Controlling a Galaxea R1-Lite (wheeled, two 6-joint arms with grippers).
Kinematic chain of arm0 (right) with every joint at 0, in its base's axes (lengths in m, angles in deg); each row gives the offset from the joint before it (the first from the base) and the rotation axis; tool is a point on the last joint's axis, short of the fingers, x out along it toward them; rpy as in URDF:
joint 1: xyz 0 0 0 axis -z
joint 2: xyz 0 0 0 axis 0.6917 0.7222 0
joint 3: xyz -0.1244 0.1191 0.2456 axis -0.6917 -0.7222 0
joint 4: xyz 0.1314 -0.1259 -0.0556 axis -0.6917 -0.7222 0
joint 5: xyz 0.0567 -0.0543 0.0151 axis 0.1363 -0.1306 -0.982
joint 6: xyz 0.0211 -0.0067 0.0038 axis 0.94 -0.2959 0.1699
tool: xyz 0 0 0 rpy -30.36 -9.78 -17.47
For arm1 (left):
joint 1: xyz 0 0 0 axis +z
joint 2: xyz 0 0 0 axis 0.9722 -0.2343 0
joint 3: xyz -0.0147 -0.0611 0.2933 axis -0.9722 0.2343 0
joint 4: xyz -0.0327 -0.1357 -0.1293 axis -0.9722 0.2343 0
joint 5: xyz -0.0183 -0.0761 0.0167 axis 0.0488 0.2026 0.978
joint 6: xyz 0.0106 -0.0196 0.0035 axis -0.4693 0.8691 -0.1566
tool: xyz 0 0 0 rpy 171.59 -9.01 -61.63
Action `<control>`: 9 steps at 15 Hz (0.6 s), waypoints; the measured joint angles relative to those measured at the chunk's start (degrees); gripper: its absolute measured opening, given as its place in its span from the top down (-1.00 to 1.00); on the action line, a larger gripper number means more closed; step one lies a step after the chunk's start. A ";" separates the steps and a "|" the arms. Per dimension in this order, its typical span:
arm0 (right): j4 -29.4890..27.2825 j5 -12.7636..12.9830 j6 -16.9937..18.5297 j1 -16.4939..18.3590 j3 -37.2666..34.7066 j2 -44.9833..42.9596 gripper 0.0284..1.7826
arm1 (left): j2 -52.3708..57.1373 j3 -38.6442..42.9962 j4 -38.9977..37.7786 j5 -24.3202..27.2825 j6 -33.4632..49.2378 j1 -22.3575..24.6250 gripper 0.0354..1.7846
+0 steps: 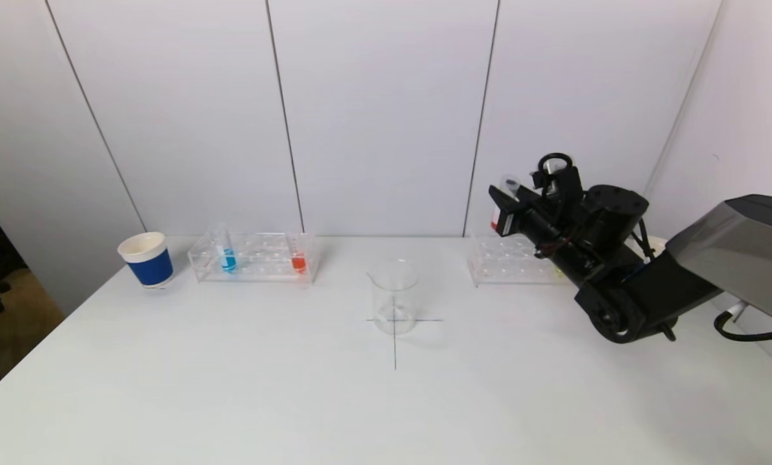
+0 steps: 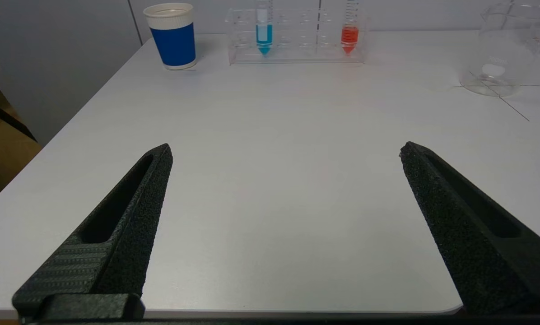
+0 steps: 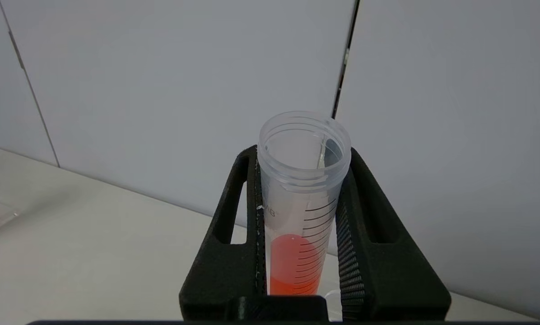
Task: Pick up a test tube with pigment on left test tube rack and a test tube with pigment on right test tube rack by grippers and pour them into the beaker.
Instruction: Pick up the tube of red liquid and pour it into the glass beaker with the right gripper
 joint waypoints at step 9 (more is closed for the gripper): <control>-0.02 -1.27 -12.81 -3.15 0.02 -4.63 0.47 | 0.00 0.00 0.00 0.00 0.00 -0.02 -0.98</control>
